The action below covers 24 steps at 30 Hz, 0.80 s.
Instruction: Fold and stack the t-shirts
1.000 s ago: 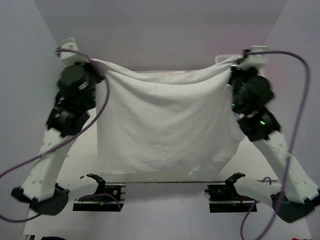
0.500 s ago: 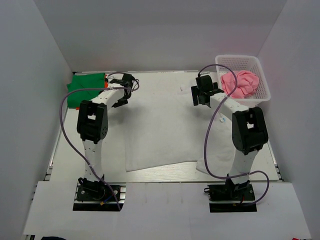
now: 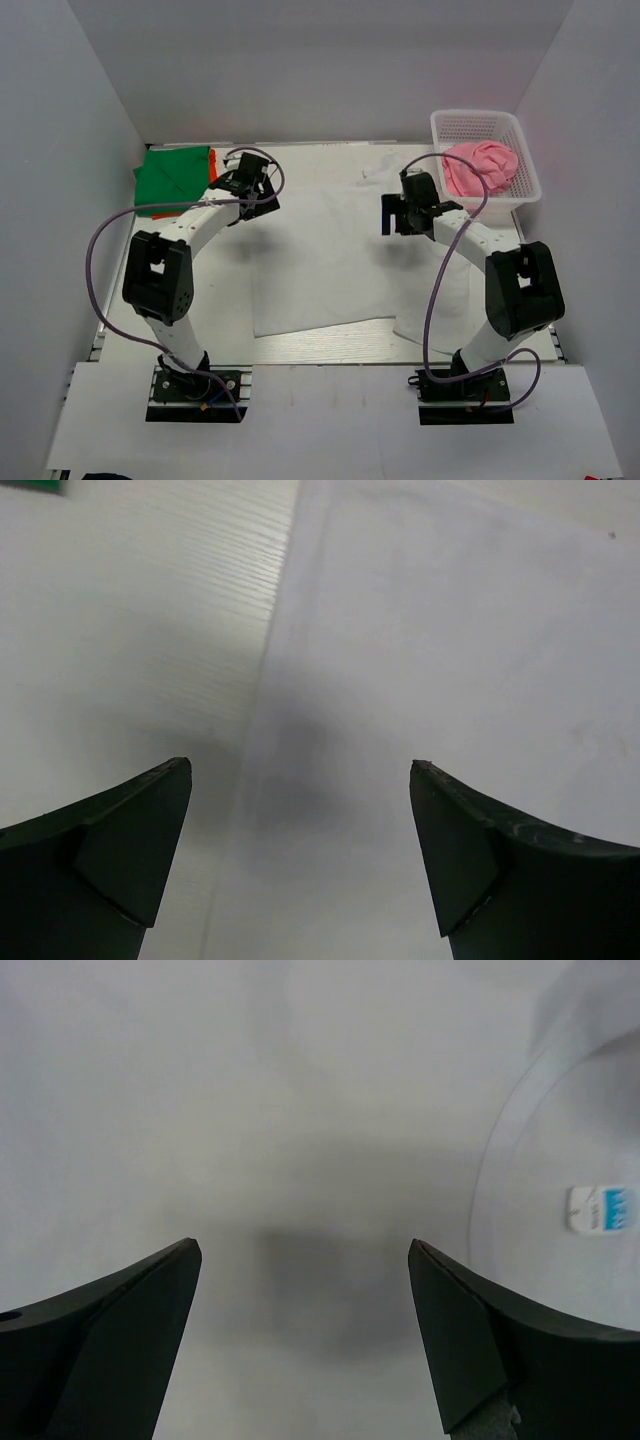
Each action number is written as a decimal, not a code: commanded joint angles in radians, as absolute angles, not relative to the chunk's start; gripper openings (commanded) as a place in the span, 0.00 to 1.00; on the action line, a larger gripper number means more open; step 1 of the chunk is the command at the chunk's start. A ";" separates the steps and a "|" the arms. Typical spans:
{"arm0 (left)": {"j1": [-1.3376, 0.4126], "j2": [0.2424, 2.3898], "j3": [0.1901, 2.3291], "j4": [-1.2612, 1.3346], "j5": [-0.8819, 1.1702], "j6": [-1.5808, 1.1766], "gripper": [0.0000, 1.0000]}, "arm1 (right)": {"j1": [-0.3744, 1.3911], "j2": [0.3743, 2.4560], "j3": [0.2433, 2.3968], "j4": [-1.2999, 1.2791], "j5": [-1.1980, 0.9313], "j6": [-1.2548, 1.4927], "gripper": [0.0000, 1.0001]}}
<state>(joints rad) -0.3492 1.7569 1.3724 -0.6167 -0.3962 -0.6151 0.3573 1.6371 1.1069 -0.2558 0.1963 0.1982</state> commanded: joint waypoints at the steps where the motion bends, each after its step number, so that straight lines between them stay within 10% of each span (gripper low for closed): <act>1: -0.393 1.787 1.365 -0.508 -0.253 -0.578 1.00 | 0.357 1.628 1.051 -0.259 0.118 0.259 0.90; 24: -0.253 2.339 1.833 -0.675 -0.419 -0.540 1.00 | 0.449 1.953 1.227 -0.229 0.072 0.298 0.90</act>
<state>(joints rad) -0.2935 2.2719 1.7748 -0.5785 -0.3817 -0.5499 0.4313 1.8908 1.1893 -0.2070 0.1047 0.2695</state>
